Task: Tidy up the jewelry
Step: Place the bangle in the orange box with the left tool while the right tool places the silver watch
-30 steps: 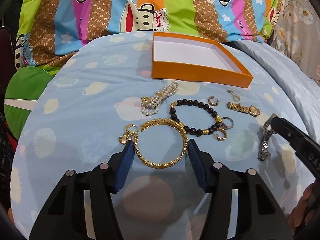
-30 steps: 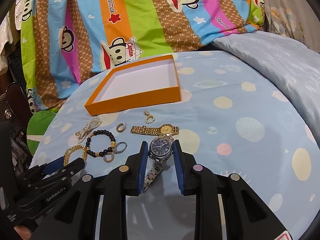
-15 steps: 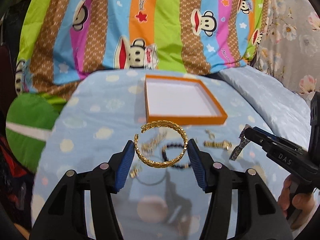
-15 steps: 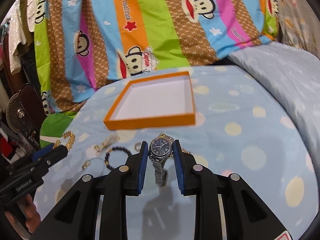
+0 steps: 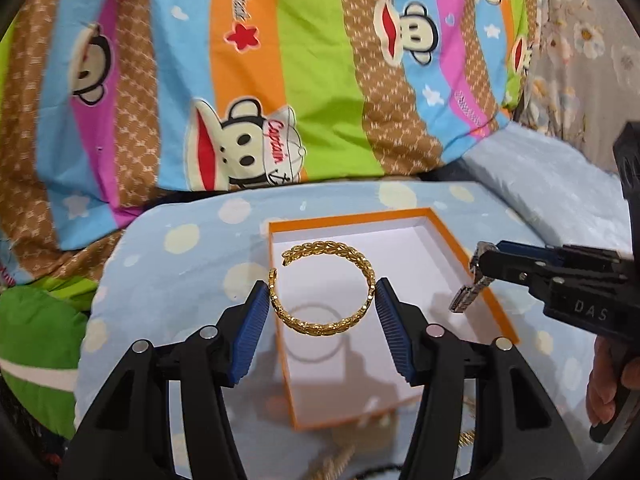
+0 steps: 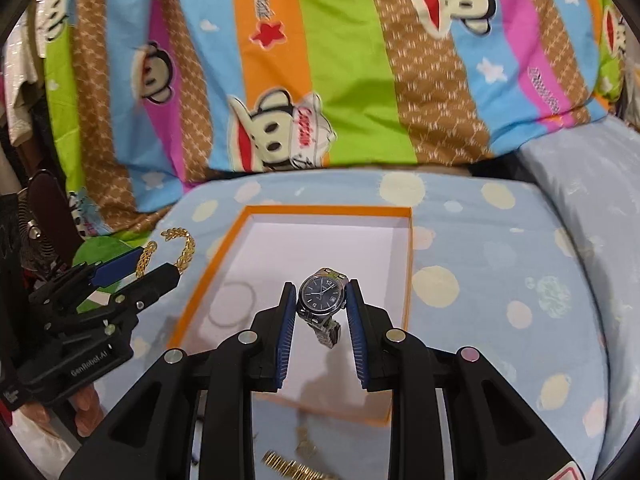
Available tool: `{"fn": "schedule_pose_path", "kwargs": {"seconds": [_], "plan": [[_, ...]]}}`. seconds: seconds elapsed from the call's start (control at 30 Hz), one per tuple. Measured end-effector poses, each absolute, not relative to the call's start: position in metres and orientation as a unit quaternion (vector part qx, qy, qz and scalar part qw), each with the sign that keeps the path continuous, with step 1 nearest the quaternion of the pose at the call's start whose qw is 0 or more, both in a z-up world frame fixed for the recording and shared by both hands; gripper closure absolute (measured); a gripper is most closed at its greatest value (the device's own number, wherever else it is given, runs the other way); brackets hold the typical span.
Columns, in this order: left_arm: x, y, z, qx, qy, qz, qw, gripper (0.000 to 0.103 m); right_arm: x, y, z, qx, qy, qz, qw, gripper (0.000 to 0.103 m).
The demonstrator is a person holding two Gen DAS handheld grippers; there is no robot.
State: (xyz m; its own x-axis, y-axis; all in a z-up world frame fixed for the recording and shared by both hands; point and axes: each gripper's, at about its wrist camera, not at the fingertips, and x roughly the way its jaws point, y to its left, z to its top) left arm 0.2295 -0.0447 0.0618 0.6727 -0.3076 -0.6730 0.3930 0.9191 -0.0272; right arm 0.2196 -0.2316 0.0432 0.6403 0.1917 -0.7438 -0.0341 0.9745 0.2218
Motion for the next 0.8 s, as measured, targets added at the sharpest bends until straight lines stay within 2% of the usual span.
{"fn": "schedule_pose_path", "kwargs": {"seconds": [0.4, 0.43, 0.5, 0.53, 0.57, 0.7, 0.8], "plan": [[0.316, -0.073, 0.009, 0.089, 0.404, -0.180, 0.892, 0.049, 0.317, -0.237, 0.000, 0.031, 0.459, 0.025, 0.888, 0.076], [0.317, -0.074, 0.010, 0.091, 0.406, -0.182, 0.891, 0.046, 0.318, -0.237, 0.002, 0.026, 0.453, 0.023, 0.891, 0.074], [0.318, -0.075, 0.012, 0.092, 0.407, -0.187, 0.889, 0.040, 0.315, -0.238, 0.010, 0.021, 0.435, 0.017, 0.900, 0.062], [0.317, -0.074, 0.017, 0.092, 0.400, -0.172, 0.896, 0.030, 0.311, -0.239, 0.016, 0.020, 0.422, 0.013, 0.906, 0.060], [0.314, -0.070, 0.024, 0.087, 0.385, -0.158, 0.905, 0.026, 0.307, -0.240, 0.022, 0.020, 0.410, 0.011, 0.912, 0.059], [0.292, -0.047, 0.059, 0.052, 0.339, -0.156, 0.926, 0.024, 0.272, -0.247, 0.051, 0.040, 0.368, 0.015, 0.929, 0.054], [0.266, -0.027, 0.083, 0.037, 0.315, -0.142, 0.938, 0.019, 0.239, -0.248, 0.065, 0.055, 0.357, 0.027, 0.932, 0.053]]}}
